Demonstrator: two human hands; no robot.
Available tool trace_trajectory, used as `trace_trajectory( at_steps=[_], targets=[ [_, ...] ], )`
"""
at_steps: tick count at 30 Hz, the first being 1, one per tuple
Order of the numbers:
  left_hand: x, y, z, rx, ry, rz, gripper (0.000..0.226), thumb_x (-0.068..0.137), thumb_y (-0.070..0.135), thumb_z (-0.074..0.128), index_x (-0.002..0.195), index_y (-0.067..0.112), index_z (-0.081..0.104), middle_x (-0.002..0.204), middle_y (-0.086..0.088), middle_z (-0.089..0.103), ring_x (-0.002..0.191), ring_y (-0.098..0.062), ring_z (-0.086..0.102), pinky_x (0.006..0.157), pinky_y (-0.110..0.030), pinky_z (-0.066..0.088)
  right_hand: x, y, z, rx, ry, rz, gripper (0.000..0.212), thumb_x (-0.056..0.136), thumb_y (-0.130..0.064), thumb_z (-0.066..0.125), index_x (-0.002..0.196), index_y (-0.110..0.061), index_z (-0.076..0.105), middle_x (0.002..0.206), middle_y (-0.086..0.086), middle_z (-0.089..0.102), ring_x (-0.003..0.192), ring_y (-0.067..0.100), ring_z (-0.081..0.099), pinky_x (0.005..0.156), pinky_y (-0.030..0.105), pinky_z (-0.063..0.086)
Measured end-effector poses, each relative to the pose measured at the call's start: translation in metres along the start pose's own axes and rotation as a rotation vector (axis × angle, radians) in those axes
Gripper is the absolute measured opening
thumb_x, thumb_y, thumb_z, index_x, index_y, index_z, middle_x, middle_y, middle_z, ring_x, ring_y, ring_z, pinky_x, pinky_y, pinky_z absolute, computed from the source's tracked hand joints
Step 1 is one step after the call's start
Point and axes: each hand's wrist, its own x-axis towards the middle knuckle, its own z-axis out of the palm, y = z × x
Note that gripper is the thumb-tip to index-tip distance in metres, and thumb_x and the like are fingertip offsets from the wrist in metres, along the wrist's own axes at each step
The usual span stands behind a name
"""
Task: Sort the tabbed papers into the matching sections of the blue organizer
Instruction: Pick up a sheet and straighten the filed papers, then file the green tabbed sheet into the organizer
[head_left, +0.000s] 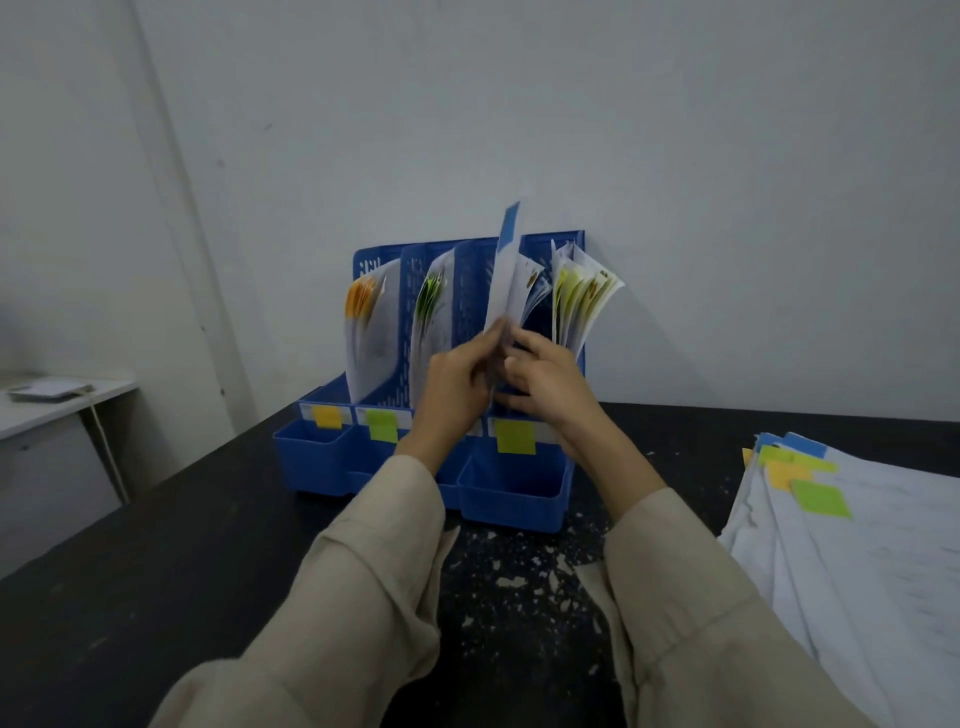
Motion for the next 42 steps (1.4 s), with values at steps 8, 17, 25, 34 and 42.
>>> trace_trajectory(
  at_steps=[8,17,25,34,42],
  targets=[
    [-0.026,-0.011,0.005,-0.087,-0.107,-0.163,0.089,0.091,0.001,0.048,0.144,0.035,-0.014,0.111,-0.008,0.057,0.077,-0.031,0.063,0.072,-0.050,0.054,0.001,0.000,-0.003,0.007,0.011,0.031,0.049,0.097,-0.003,0.042,0.144,-0.016,0.035,0.130,0.002,0.051,0.112,0.018,0.054,0.089,0.033,0.051],
    [-0.032,-0.005,0.017,-0.212,0.041,-0.188,0.108,0.088,0.018,0.057,0.128,0.049,-0.040,0.117,0.005,0.054,0.094,-0.027,0.065,0.086,-0.042,0.053,0.004,0.002,-0.005,-0.034,0.023,0.007,0.048,0.097,-0.004,0.040,0.143,-0.016,0.036,0.138,0.007,0.047,0.120,0.023,0.051,0.089,0.032,0.051],
    [-0.024,-0.006,0.019,-0.002,-0.164,-0.270,0.063,0.102,0.028,0.035,0.150,0.027,-0.005,0.077,-0.011,0.062,0.064,-0.025,0.057,0.058,-0.036,0.043,0.002,0.005,-0.008,-0.327,0.224,-0.247,0.038,0.094,-0.005,0.047,0.130,-0.014,0.052,0.113,0.006,0.064,0.082,0.002,0.058,0.071,0.009,0.049],
    [-0.019,-0.005,0.031,0.390,-0.224,-0.254,0.029,0.102,0.020,0.026,0.115,0.006,0.047,0.086,-0.015,0.067,0.082,-0.035,0.060,0.098,-0.039,0.031,0.000,0.010,-0.009,-0.509,0.234,-0.333,0.039,0.095,-0.005,0.046,0.133,-0.013,0.049,0.124,0.010,0.059,0.110,0.017,0.057,0.081,0.008,0.041],
    [-0.021,-0.006,0.028,0.213,-0.195,-0.347,0.046,0.101,0.031,0.029,0.142,0.011,0.034,0.089,-0.008,0.068,0.094,-0.029,0.060,0.105,-0.047,0.031,0.001,0.009,-0.011,-0.515,0.222,-0.334,0.036,0.094,-0.004,0.045,0.129,-0.012,0.052,0.118,0.010,0.062,0.104,0.016,0.058,0.080,0.012,0.041]
  ],
)
